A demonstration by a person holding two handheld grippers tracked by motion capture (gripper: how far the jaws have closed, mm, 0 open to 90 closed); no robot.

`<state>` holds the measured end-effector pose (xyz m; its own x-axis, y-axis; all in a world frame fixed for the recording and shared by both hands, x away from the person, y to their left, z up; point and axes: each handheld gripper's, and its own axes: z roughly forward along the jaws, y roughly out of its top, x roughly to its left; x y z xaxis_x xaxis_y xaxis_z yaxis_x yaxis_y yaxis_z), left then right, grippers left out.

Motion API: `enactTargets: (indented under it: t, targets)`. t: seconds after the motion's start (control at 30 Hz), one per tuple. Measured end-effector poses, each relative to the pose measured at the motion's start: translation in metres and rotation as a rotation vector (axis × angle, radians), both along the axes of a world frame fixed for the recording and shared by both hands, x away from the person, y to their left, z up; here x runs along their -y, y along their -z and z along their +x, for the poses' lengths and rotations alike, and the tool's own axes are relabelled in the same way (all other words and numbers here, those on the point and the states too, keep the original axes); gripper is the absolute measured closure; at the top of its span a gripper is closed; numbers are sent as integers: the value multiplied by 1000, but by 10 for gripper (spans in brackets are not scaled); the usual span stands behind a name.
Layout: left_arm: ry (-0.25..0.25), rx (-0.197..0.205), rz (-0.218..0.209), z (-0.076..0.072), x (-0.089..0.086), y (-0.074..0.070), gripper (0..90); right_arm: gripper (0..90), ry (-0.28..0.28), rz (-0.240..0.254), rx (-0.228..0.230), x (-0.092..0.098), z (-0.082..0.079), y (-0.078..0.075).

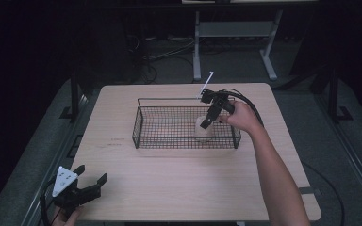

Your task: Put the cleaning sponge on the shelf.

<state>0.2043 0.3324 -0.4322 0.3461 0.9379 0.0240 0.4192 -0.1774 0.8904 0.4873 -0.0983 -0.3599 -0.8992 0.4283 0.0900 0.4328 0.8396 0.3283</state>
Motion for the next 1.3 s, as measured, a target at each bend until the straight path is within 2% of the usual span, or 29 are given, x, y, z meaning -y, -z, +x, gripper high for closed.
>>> enactTargets:
  t: [0.3,0.53,0.7,0.83,1.03,1.3]
  targets:
    - [-6,-1,-2,0,-1,0,138,171,-5,18,8,-1,-2,-4]
    - [-6,-2,-4,0,-1,0,138,167,-19,37,26,0,-10,-15]
    - [0,-3,-3,0,0,1,138,162,-47,52,49,0,-21,-24]
    - [1,0,0,0,1,1,138,161,-57,41,52,0,-27,-26]
    - [1,-3,3,0,1,1,138,161,-70,53,55,2,-35,-28]
    - [1,-5,4,0,2,1,138,160,-115,48,73,-1,-53,-33]
